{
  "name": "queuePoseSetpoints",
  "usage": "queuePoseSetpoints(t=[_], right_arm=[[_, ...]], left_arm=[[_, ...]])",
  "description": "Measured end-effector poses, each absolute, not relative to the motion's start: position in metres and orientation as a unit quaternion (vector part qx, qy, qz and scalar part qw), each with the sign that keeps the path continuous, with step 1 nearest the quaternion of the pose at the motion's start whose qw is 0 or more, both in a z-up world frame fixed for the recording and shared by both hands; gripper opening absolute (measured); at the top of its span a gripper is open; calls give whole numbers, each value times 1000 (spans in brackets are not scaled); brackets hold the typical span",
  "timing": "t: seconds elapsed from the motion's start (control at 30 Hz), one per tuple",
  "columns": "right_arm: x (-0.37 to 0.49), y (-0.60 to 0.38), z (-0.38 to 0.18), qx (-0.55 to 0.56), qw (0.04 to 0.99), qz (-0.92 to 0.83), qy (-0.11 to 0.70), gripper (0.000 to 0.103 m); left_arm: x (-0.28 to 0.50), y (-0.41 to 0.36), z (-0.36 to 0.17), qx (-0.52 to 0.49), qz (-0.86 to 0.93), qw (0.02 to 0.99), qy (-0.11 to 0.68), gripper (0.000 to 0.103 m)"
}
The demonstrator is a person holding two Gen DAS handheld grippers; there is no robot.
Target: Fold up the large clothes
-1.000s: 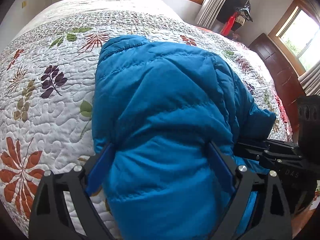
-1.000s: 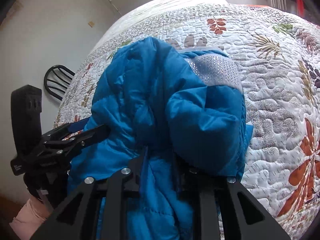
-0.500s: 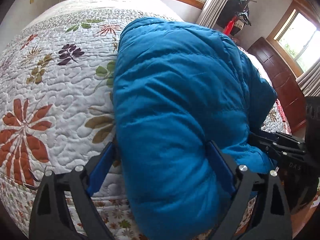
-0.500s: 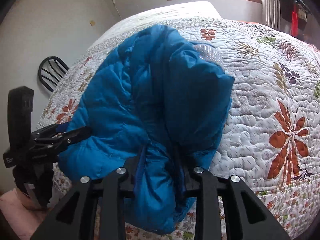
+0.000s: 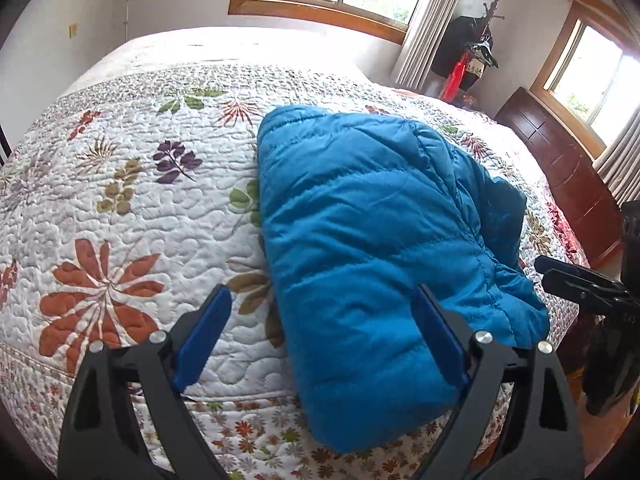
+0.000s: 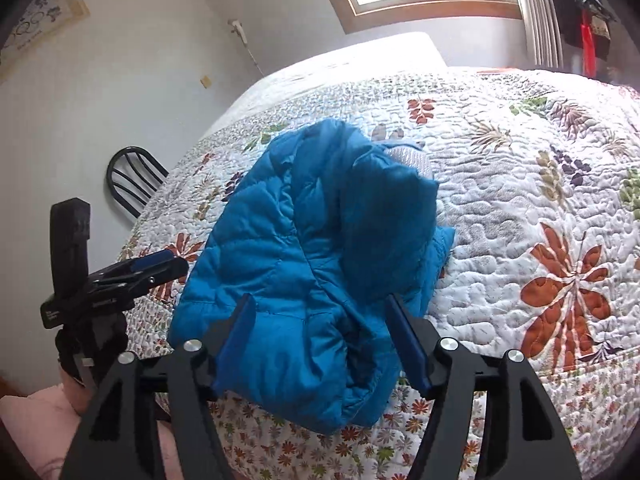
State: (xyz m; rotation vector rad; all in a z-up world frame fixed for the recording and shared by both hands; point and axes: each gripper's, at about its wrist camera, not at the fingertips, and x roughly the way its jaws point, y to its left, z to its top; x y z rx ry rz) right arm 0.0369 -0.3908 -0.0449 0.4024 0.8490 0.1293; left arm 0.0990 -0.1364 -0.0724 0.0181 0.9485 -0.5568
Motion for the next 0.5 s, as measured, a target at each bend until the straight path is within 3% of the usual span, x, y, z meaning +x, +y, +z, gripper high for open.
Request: queuePoseSetpoints(t=[0.17, 0.5], right_arm=[[44, -408, -46, 212, 886, 44, 409, 89], [71, -450, -99, 325, 835, 57, 440, 94]], left_arm=[[105, -132, -67, 17, -264, 855, 446, 91], [166, -126, -107, -84, -321, 768, 548, 91]])
